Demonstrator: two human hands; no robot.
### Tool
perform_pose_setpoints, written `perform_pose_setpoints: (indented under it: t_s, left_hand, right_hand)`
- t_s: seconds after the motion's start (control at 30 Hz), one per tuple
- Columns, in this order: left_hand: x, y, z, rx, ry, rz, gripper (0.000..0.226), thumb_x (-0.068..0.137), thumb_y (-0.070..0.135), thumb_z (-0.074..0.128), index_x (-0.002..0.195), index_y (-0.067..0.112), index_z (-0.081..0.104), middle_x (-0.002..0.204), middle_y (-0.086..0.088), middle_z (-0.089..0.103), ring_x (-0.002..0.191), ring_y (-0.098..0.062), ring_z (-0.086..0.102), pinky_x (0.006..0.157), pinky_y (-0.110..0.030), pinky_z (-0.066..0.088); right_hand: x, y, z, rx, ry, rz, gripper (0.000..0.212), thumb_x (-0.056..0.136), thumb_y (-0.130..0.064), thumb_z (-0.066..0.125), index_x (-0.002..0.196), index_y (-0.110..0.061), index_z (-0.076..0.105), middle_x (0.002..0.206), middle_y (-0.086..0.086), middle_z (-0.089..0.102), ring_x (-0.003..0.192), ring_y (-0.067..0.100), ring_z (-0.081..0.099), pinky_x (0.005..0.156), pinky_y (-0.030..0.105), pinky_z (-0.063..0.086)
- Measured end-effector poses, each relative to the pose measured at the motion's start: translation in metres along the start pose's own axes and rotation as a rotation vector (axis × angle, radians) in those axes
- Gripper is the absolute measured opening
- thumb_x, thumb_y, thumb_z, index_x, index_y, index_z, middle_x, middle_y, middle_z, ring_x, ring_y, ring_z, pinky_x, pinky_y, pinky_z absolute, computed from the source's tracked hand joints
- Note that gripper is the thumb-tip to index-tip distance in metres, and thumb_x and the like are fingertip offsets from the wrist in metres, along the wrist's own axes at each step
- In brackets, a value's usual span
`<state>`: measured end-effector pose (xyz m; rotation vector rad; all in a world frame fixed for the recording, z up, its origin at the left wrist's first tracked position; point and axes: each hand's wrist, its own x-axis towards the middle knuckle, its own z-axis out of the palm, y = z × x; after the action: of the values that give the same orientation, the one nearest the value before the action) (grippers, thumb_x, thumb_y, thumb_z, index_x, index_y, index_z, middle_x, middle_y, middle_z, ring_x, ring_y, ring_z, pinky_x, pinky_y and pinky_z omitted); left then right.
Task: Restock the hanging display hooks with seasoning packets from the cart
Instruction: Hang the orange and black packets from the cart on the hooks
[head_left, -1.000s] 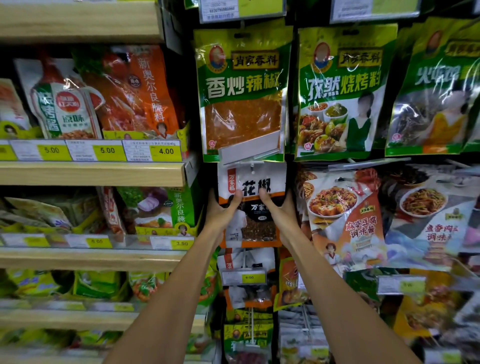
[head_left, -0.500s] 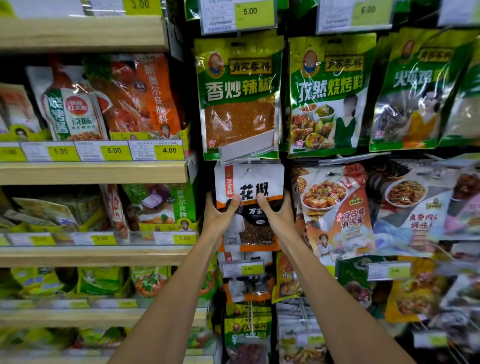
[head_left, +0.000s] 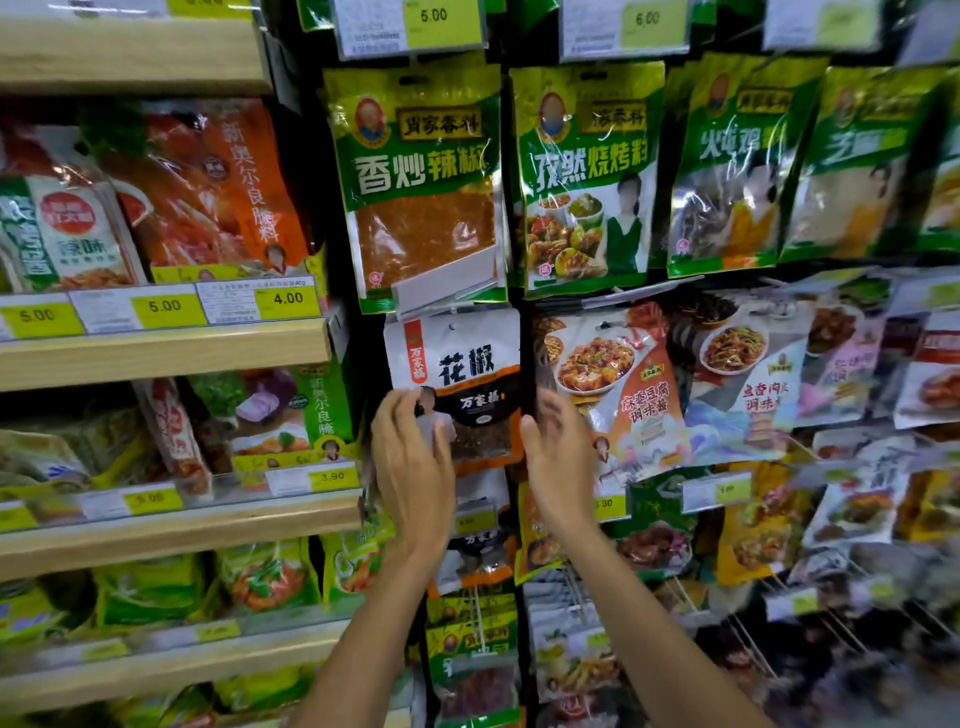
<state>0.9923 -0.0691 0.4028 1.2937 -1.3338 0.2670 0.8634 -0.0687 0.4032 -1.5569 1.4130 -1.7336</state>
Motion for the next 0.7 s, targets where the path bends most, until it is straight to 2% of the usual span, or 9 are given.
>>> perform_pose_setpoints:
  t_s: [0.1,0.17,0.27,0.37,0.43,0.5,0.6,0.67,0.7]
  left_hand:
    - [-0.005,0.022,0.010,-0.118,-0.144,0.070,0.024,0.095,0.011,0.053,0.117,0.002,0.056,0.117,-0.013,0.057,0.110,-0.022,0.051,0.092,-0.028,0.040]
    - [-0.009,0.040,0.023,-0.218,-0.299,0.019,0.027,0.098,0.016,0.050,0.121,0.005,0.056,0.122,-0.010,0.057,0.115,-0.022,0.051,0.093,-0.021,0.035]
    - [-0.016,0.060,0.050,-0.302,-0.524,-0.117,0.049,0.098,0.029,0.048,0.142,0.009,0.037,0.146,-0.005,0.040,0.135,-0.020,0.036,0.104,-0.019,0.026]
    - [-0.020,0.073,0.075,-0.319,-0.639,-0.222,0.072,0.094,0.033,0.055,0.150,0.012,0.017,0.157,-0.006,0.021,0.143,-0.020,0.021,0.113,-0.029,0.021]
    - [-0.019,0.077,0.089,-0.363,-0.620,-0.219,0.076,0.090,0.029,0.062,0.150,0.014,0.018,0.155,-0.005,0.027,0.141,-0.020,0.028,0.111,-0.030,0.029]
    - [-0.020,0.079,0.104,-0.358,-0.594,-0.228,0.067,0.092,0.025,0.061,0.147,0.012,0.026,0.146,-0.006,0.043,0.131,-0.023,0.043,0.093,-0.021,0.038]
    - [-0.023,0.078,0.120,-0.240,-0.586,-0.337,0.055,0.097,0.026,0.050,0.142,0.000,0.032,0.116,-0.021,0.063,0.096,-0.030,0.063,0.059,-0.018,0.037]
    - [-0.025,0.075,0.122,-0.281,-0.566,-0.362,0.043,0.100,0.027,0.043,0.122,-0.008,0.052,0.086,-0.029,0.065,0.070,-0.033,0.062,0.056,-0.026,0.045]
    - [-0.025,0.075,0.122,-0.340,-0.550,-0.386,0.038,0.100,0.026,0.042,0.108,-0.007,0.059,0.080,-0.027,0.064,0.069,-0.034,0.062,0.063,-0.034,0.050]
  right_hand:
    - [0.005,0.004,-0.038,-0.024,0.079,-0.024,0.027,0.098,-0.019,0.051,0.125,-0.014,0.054,0.119,-0.002,0.055,0.109,0.006,0.051,0.086,0.004,0.040]
    - [0.017,0.010,-0.067,-0.085,0.141,-0.036,0.028,0.098,-0.018,0.051,0.125,-0.012,0.053,0.122,0.000,0.055,0.111,0.008,0.049,0.085,0.001,0.034]
    - [0.043,0.026,-0.101,-0.162,0.156,0.017,0.037,0.096,-0.016,0.054,0.132,-0.010,0.047,0.132,0.006,0.050,0.122,0.017,0.046,0.092,0.013,0.032]
    - [0.064,0.047,-0.117,-0.221,0.052,0.084,0.058,0.093,-0.019,0.061,0.142,-0.004,0.034,0.141,0.014,0.041,0.128,0.025,0.041,0.086,0.007,0.031]
    - [0.072,0.059,-0.119,-0.255,-0.031,0.123,0.074,0.090,-0.024,0.065,0.147,-0.003,0.024,0.148,0.014,0.033,0.136,0.027,0.033,0.101,0.020,0.034]
    - [0.077,0.070,-0.118,-0.278,-0.085,0.116,0.081,0.090,-0.030,0.065,0.150,-0.003,0.018,0.153,0.013,0.026,0.142,0.026,0.024,0.113,0.035,0.023]
    - [0.083,0.081,-0.111,-0.315,-0.136,0.105,0.074,0.091,-0.034,0.063,0.141,0.010,0.031,0.151,0.019,0.031,0.140,0.031,0.027,0.113,0.039,0.024]
    - [0.086,0.086,-0.109,-0.314,-0.163,0.124,0.074,0.089,-0.038,0.064,0.141,0.005,0.034,0.144,0.019,0.040,0.134,0.032,0.036,0.109,0.041,0.032]
    - [0.088,0.088,-0.109,-0.286,-0.166,0.137,0.075,0.088,-0.039,0.065,0.141,0.002,0.033,0.141,0.018,0.043,0.132,0.032,0.040,0.106,0.043,0.036]
